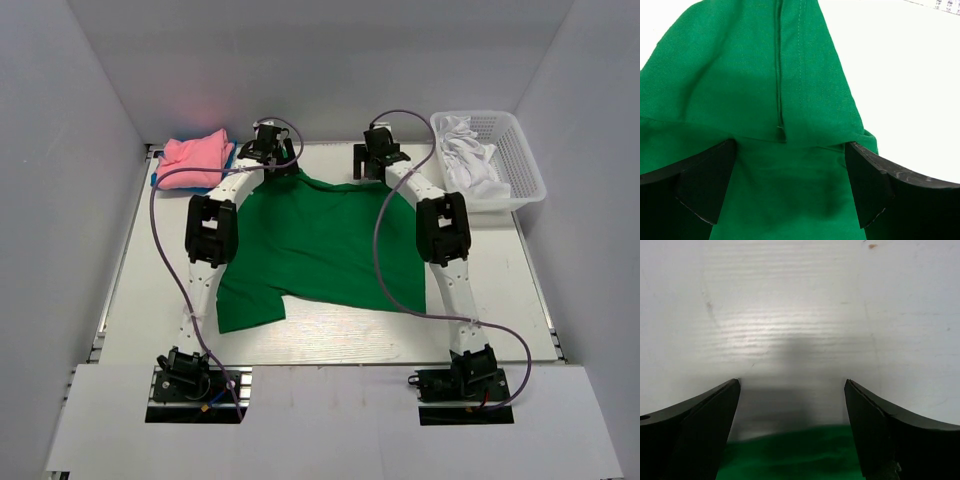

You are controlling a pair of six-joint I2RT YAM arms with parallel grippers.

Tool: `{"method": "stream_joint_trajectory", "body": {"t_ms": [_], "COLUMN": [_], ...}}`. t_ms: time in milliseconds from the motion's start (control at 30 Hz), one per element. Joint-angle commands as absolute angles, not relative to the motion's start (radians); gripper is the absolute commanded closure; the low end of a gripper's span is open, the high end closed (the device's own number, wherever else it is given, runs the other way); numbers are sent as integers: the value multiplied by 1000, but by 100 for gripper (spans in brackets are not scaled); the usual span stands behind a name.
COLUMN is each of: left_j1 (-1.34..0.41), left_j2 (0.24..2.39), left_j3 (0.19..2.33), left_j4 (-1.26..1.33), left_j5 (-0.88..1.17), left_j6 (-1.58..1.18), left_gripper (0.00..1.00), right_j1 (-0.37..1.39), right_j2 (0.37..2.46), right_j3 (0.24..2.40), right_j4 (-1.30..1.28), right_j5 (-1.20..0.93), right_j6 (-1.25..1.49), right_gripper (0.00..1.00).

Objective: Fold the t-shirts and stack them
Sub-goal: Flatten out the tshirt

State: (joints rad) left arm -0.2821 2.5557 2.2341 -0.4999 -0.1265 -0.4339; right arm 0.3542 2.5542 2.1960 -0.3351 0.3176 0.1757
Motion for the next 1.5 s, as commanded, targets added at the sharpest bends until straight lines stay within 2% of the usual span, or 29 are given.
{"method": "stream_joint_trajectory", "body": {"t_ms": [0,133,267,367,433,567,600,767,800,867,933,1200,1467], "left_j1": [-282,-282,-282,-282,-282,-293,-293,-293,-282,-282,-282,-282,-282], "left_j2": [2536,2536,2536,2456,2371,2243,2182,2024,1998,1938,1937,2088,2247], "left_j3": [2192,2192,2263,2227,2171,2028,1961,1728,1627,1507,1491,1611,1778], "left_j4": [-577,-617,-660,-634,-614,-604,-614,-632,-620,-549,-537,-555,-661], "left_j5": [-112,-181,-207,-196,-196,-216,-216,-232,-232,-247,-276,-206,-258], "left_j6": [-465,-456,-495,-486,-474,-449,-439,-428,-428,-428,-428,-439,-439], "left_gripper": [0,0,0,0,0,0,0,0,0,0,0,0,0], "right_j1": [324,321,345,362,370,370,367,365,364,362,364,327,253], "right_j2": [2563,2536,2345,2245,2200,1999,1914,1787,1767,1766,1779,1977,2198], "right_j3": [2241,2278,2139,2083,2021,1748,1612,1367,1333,1295,1276,1428,1635], "right_j4": [-184,-169,-181,-278,-334,-338,-333,-350,-357,-371,-374,-411,-482], "right_j5": [390,256,100,9,20,31,28,60,46,51,51,90,74], "right_j6": [238,163,42,48,93,225,247,342,354,365,374,370,292], "right_gripper": [10,10,10,10,10,10,10,10,10,10,10,10,10]}}
